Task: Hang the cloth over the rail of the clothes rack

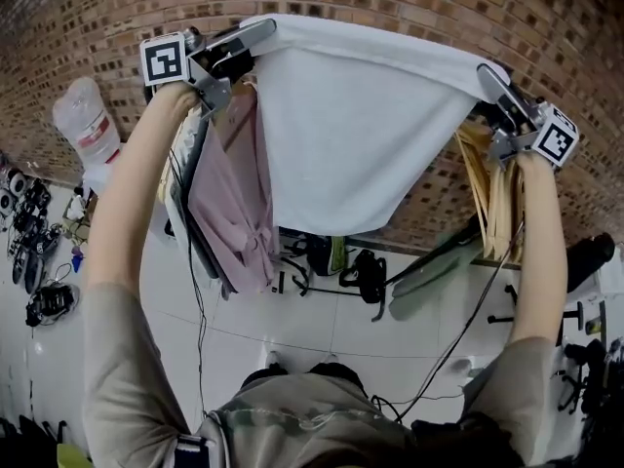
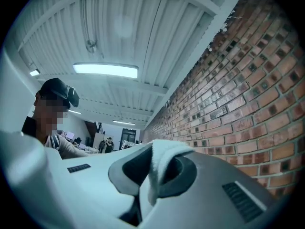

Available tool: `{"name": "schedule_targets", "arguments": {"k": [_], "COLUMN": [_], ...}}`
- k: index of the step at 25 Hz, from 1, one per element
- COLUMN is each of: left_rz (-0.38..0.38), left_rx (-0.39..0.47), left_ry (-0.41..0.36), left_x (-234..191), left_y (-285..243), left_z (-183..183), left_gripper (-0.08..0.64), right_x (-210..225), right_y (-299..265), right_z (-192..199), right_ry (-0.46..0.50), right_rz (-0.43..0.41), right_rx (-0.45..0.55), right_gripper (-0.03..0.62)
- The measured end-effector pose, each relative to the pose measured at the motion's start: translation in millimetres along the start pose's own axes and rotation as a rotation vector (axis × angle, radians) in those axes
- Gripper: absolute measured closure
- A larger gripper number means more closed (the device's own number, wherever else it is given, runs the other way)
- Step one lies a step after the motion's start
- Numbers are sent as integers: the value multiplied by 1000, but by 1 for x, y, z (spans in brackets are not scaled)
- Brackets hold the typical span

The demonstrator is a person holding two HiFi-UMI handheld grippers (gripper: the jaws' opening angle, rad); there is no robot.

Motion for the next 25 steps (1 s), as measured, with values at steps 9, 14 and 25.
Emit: {"name": "schedule_targets", "arguments": {"k": [9, 14, 25], "left_rz": [-58, -104, -174], "left_rx": [12, 14, -15], "left_ry": [-11, -27, 4], "left_x": [1, -4, -37], "left_y": [-5, -18, -40], "left_z": [-15, -25, -42], "left_gripper": [544, 545, 544], "right_x": [8, 26, 62], "right_y": [-8, -7, -15], "right_z": [-19, -27, -45], "right_ry": [3, 11, 27], "right_rz": [10, 16, 10], "right_rx": [-37, -23, -45], "right_gripper": [572, 572, 572]}}
Point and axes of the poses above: the fingertips, and each gripper's own axes: y backward along the fingers, x to its right, z out of its underside, the point moved 9 cm from there along y, backward along the fingers, and after that the axes turned 3 degrees about -z, right-handed, at the moved point
